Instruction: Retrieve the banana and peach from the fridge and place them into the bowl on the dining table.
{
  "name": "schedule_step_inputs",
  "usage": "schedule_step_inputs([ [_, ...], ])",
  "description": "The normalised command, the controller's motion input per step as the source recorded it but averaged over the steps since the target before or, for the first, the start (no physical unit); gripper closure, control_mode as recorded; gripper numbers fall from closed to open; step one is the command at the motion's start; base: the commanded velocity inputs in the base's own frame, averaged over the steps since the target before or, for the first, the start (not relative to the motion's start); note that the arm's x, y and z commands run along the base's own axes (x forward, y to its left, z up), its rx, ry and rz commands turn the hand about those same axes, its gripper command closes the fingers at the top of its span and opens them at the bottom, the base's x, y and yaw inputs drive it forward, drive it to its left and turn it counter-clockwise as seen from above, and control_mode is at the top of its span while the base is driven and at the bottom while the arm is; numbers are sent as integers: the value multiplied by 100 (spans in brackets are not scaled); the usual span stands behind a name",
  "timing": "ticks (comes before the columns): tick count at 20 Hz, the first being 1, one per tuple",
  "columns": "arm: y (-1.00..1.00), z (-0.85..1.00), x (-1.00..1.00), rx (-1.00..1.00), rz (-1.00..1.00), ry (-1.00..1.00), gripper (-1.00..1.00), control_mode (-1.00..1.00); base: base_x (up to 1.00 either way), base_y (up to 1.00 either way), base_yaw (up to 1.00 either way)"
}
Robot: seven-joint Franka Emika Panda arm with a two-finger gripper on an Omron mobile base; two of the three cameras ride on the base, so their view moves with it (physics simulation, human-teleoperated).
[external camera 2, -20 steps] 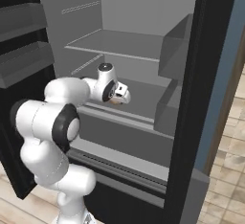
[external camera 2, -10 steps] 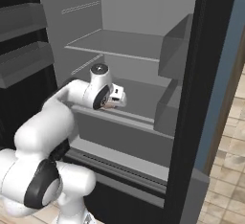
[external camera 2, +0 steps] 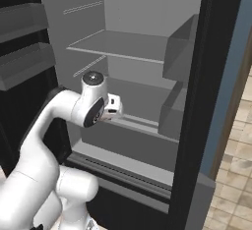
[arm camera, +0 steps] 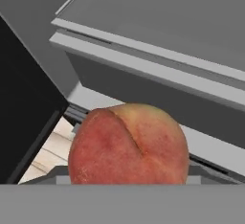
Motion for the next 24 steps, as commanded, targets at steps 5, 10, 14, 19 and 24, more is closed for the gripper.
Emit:
schedule_step_inputs([
  [5, 0, 19, -100, 0, 2, -3, 100, -100, 0, 0, 0],
  [10, 2, 16, -99, 0, 2, 0, 100, -100, 0, 0, 0],
  [14, 0, 0, 0, 0, 0, 0, 100, 100, -93, 19, 5],
  [19, 0, 0, 0, 0, 0, 0, 100, 100, -95, 33, 19],
  [24, 0, 0, 0, 0, 0, 0, 100, 100, -73, 49, 41],
])
